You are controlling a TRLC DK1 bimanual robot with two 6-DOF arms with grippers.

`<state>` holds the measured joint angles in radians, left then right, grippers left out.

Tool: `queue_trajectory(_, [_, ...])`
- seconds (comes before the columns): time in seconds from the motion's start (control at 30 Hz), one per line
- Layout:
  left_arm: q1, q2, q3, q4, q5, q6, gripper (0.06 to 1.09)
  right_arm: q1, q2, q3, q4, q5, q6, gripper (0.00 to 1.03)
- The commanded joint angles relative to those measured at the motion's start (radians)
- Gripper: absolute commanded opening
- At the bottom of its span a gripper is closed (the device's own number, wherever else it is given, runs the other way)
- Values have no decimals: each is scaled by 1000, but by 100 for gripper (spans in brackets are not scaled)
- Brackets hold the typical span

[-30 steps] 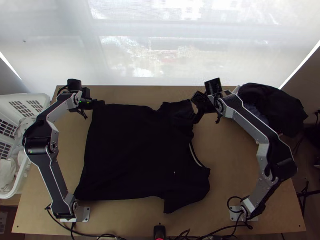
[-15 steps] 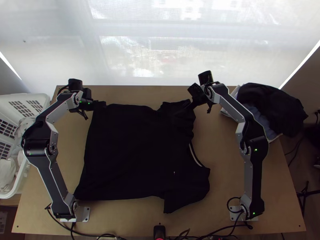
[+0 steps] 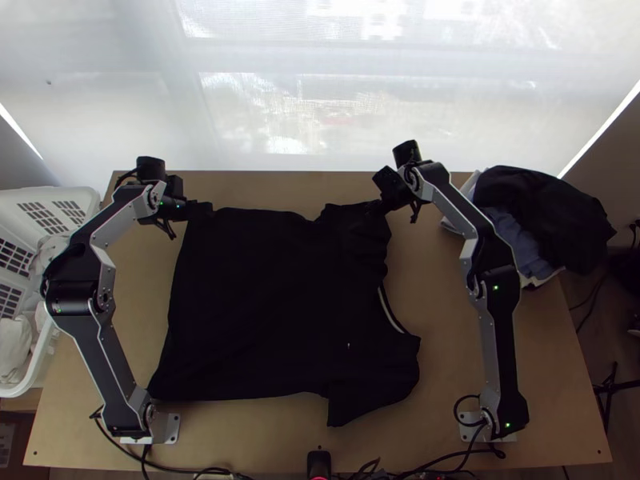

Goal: Fold the t-shirt

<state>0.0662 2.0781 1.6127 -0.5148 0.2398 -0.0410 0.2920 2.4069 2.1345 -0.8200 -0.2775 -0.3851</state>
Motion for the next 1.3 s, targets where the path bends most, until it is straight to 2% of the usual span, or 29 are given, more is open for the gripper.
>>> queue_trajectory(0.0, [0, -9, 0, -10, 0, 9, 9, -10, 31, 33, -25, -15, -5, 70])
queue_trajectory(0.13, [0, -12, 0, -14, 0, 10, 9, -11, 31, 35, -36, -45, -9, 49])
queue_trajectory(0.23, [0, -13, 1, -16, 0, 10, 9, -11, 23, 35, -41, -54, -21, 26])
queue_trajectory(0.37, [-3, -18, 1, -17, 1, 9, 9, -14, 12, 47, -41, -61, -26, 4])
queue_trajectory(1.03, [30, -185, 3, -34, 12, 0, 9, -14, -147, 116, -42, -75, -9, 3])
queue_trajectory(1.27, [70, -190, 75, -33, 24, 1, 9, -27, -169, 177, -41, -81, -9, 3])
